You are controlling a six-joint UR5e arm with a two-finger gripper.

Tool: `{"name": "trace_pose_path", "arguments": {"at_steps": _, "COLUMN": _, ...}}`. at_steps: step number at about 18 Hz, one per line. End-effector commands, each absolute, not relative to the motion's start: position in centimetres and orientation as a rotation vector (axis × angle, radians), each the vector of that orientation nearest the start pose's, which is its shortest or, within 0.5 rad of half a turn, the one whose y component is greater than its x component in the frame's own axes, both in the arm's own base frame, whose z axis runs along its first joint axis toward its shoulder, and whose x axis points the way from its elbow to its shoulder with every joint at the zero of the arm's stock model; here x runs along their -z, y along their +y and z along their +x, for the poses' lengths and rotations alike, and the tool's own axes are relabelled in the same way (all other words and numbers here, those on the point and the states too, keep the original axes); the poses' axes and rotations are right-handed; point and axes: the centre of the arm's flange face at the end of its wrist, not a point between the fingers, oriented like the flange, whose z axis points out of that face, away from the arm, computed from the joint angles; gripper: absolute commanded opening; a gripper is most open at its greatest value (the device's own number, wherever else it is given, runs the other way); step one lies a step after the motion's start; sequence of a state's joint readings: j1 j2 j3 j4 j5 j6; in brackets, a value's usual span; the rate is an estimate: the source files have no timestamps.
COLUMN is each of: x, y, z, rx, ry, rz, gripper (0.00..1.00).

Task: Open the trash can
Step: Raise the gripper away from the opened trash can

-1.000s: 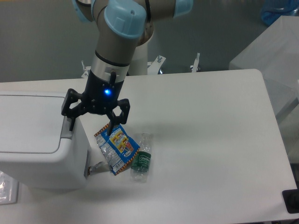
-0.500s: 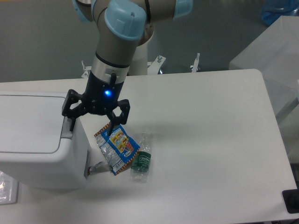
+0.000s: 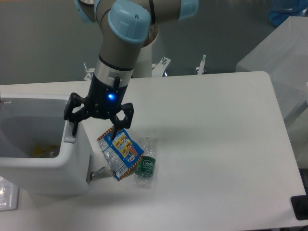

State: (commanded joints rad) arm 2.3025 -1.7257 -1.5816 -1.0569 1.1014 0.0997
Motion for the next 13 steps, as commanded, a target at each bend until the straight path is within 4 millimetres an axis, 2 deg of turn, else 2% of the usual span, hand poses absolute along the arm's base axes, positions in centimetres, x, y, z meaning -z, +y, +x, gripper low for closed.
{"name": "trace_pose_path", "arguments": {"at_steps": 1, "x": -47.6, "y": 54.9, "z": -25.4, "rx": 0.374, "ry": -0.697, "rz": -2.506, "gripper": 1.00}}
{"name": "trace_pose_path", "arguments": {"at_steps": 4, "x": -51.8, "y": 55.5, "z": -26.0, "rx": 0.308, "ry": -0.638, "rz": -2.442, "gripper": 1.00}}
{"name": "trace_pose_path", "arguments": {"at_steps": 6, "x": -54.9, "y": 55.5, "z": -27.2, "rx": 0.233, "ry": -0.608, "rz": -2.373, "gripper": 1.00}}
{"name": "trace_pose_path", "arguments": {"at_steps": 7, "x": -56.0, "y": 54.9, "z": -28.4, "rx": 0.181, "ry": -0.627, "rz": -2.356, "gripper": 1.00}}
{"name": "trace_pose_path", "arguments": {"at_steps": 9, "x": -58.0, "y": 53.6, "z": -30.6, "rx": 0.018, "ry": -0.662, "rz": -2.348, "gripper": 1.00}}
{"name": "trace_pose_path", "arguments": {"at_steps": 11, "x": -59.7, "y": 52.9, "z": -31.7, "rx": -0.037, "ry": -0.647, "rz": -2.329, "gripper": 1.00}}
{"name": "trace_pose_path", "arguments": {"at_steps": 13, "x": -60.1, "y": 52.4, "z": -32.9, "rx": -0.084, "ry": -0.600, "rz": -2.338, "gripper": 1.00}}
